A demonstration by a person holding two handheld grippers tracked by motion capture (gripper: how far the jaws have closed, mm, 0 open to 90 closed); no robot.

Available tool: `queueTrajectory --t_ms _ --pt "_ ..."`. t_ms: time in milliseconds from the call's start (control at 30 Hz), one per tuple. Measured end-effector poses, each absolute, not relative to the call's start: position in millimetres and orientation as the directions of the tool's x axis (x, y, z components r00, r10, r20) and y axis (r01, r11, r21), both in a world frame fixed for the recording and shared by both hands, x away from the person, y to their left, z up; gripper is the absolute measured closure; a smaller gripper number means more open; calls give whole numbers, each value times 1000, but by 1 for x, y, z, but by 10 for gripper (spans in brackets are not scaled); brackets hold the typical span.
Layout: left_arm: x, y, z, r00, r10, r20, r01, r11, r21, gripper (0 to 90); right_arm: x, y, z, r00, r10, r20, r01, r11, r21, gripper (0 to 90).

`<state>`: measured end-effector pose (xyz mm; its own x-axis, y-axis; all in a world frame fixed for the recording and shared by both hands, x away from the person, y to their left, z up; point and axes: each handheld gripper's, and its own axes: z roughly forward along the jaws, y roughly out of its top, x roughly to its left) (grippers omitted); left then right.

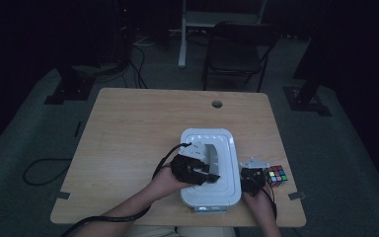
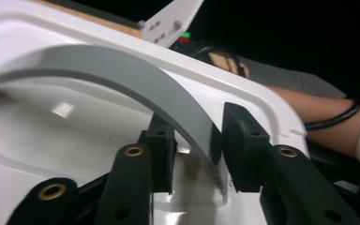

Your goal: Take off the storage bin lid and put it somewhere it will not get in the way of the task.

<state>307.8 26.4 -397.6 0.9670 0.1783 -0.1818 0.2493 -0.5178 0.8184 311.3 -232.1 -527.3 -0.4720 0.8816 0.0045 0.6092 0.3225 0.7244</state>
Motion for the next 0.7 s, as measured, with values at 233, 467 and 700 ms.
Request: queueTrajectory --t_ms 233,467,700 --pt "305 37 -379 972 158 -175 231 -492 839 683 311 -232 -527 -473 881 3 608 324 725 133" --pt "304 53 -365 979 155 -131 192 -492 849 683 311 -232 -527 -471 882 5 609 322 725 133" --pt "305 71 -364 978 175 -112 186 -493 850 683 311 -232 -527 -471 882 4 609 322 725 133"
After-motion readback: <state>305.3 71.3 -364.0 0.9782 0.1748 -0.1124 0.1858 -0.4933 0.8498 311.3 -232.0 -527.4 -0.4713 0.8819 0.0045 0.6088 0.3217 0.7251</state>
